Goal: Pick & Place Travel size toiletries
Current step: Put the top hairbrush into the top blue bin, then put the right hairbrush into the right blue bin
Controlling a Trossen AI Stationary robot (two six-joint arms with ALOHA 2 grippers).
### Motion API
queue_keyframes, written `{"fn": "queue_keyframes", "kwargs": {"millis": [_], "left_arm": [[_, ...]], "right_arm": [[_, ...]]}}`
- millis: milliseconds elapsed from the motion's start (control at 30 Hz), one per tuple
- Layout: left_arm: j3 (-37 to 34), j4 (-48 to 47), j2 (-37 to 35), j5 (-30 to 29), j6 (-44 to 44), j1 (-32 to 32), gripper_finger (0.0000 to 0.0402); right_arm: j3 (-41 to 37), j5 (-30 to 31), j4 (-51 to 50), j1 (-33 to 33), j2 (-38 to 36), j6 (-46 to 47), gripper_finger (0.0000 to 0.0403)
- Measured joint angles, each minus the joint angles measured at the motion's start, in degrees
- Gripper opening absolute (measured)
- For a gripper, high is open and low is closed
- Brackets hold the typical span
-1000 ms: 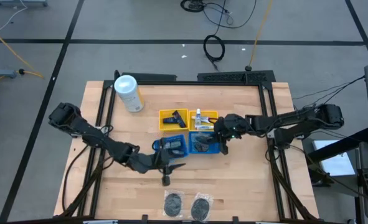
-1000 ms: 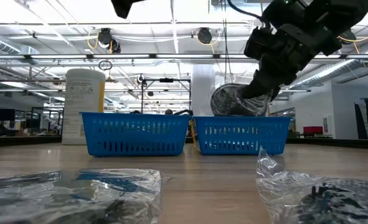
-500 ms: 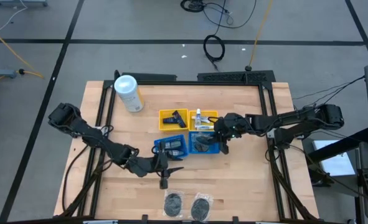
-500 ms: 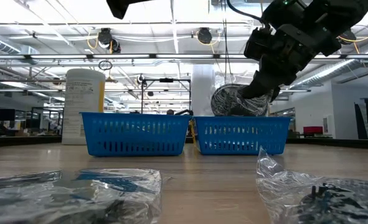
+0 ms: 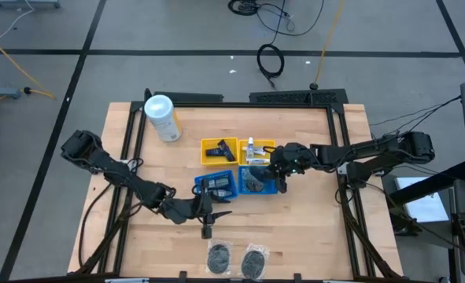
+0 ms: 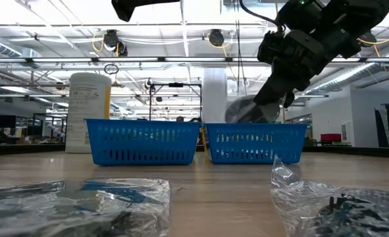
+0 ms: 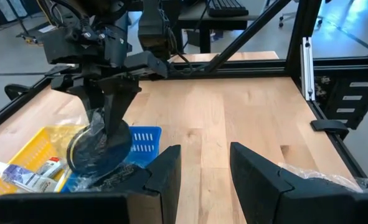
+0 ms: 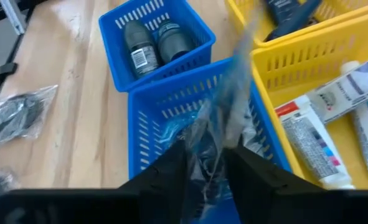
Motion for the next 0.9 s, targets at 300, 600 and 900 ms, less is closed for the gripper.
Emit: {"fn": "queue_keyframes", "kwargs": {"millis": [300,600,900], "left_arm": [[0.0,-0.2,0.0,0.0,0.0,0.1,0.0136],[0.0,-0.2,0.0,0.0,0.0,0.1,0.0136],[0.0,-1.0,0.0,0.0,-0.1,0.1,0.0136]], "right_arm": [[0.0,-0.7,0.0,0.0,0.0,1.2,0.0176],[0.0,-0.8,6.5,0.0,-0.7,-1.9,0.0205],[0.0,-1.0,12.3,5.5,-1.7,-2.1,0.0197]]}}
